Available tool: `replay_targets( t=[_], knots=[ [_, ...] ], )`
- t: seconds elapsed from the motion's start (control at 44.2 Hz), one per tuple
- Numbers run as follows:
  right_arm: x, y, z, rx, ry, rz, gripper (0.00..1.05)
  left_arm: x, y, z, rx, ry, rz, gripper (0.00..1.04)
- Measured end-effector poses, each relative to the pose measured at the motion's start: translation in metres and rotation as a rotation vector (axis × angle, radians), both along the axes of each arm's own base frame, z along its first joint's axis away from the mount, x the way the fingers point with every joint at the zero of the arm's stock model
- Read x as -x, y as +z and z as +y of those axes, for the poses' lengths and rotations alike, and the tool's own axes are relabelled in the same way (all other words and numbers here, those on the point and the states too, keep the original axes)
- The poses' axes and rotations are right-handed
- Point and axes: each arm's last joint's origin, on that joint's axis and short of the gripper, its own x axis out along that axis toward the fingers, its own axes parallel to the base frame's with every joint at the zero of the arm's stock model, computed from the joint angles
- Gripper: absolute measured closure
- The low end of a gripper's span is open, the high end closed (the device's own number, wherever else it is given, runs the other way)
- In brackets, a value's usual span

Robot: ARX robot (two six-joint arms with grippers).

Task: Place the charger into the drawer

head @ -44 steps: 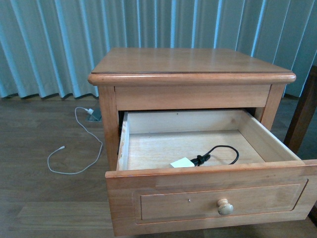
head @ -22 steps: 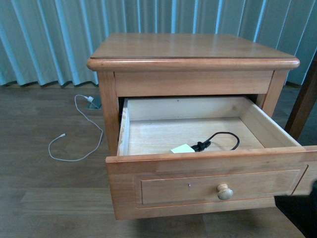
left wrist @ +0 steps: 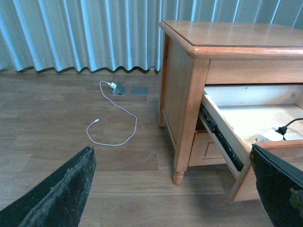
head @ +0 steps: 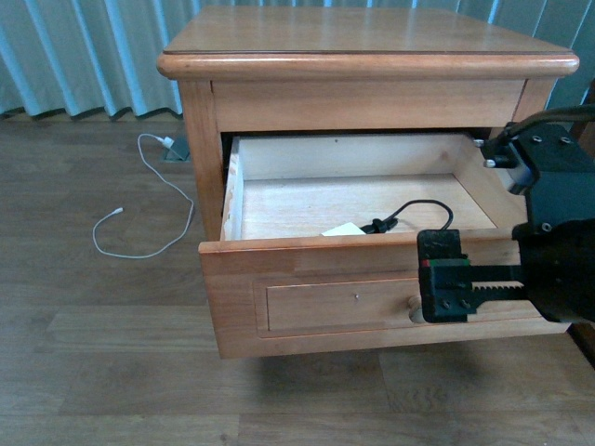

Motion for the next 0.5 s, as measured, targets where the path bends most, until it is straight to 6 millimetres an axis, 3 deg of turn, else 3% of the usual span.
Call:
replay_targets(
  t=[0.498],
  knots=[
    [-0.068,-0.013,0.03,0.034,-0.004,-0.115,0.08,0.0,0.0,0.0,0.0,0.0,0.0,0.06]
  ],
)
